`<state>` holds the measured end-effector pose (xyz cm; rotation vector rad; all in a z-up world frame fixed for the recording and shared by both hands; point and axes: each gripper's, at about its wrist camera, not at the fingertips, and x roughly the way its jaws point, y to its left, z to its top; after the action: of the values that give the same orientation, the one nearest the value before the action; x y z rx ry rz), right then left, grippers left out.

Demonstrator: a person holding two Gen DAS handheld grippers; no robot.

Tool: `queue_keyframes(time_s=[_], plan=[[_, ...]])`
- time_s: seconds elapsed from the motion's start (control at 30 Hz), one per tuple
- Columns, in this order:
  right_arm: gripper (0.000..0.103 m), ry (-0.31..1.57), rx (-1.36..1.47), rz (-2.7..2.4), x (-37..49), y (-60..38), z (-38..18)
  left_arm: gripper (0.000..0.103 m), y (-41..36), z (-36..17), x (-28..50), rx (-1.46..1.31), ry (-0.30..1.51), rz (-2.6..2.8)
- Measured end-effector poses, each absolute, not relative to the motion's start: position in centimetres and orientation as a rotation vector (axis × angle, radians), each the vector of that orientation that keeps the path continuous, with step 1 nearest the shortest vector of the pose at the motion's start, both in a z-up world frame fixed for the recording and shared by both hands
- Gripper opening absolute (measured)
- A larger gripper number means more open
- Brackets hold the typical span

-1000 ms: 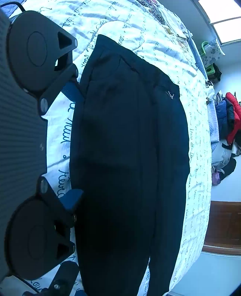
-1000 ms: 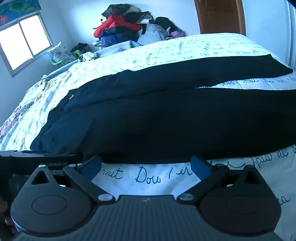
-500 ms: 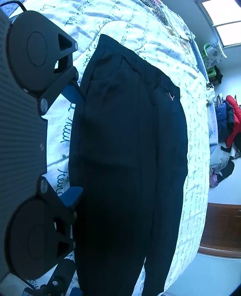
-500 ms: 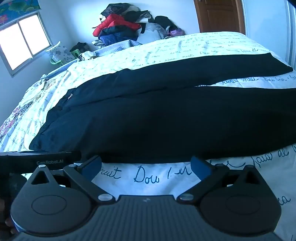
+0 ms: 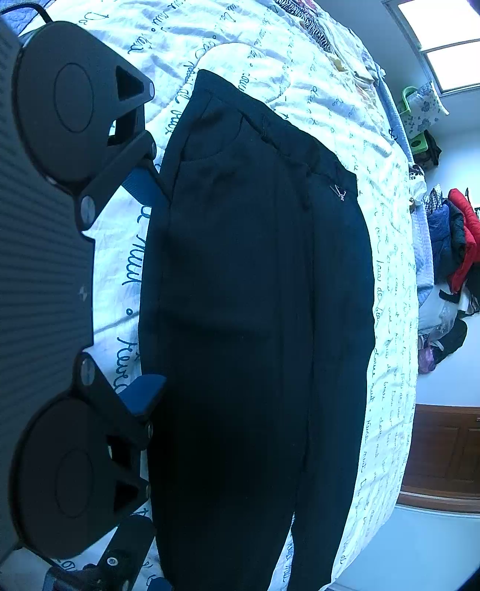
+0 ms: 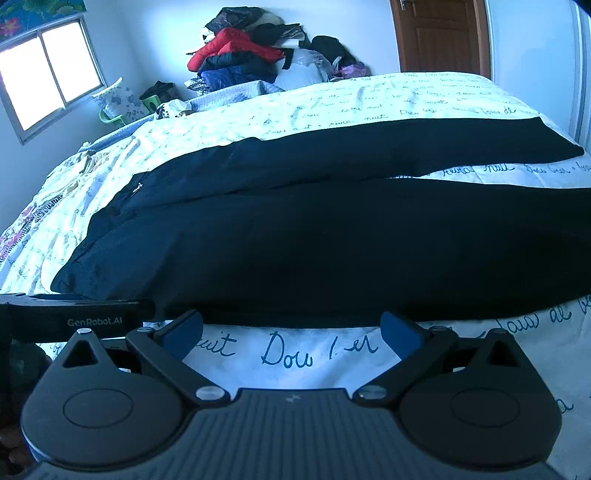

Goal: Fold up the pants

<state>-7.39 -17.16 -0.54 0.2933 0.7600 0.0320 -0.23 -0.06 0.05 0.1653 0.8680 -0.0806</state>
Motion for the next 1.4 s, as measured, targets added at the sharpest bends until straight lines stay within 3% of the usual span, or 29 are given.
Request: queue_keyframes(time_s=[1.4], plan=[[0.103, 0.763, 0.298, 0.07, -6.99, -17.24, -0.99, 0.1, 0.18, -0.24, -0.01, 0.149, 0.88, -0.096]])
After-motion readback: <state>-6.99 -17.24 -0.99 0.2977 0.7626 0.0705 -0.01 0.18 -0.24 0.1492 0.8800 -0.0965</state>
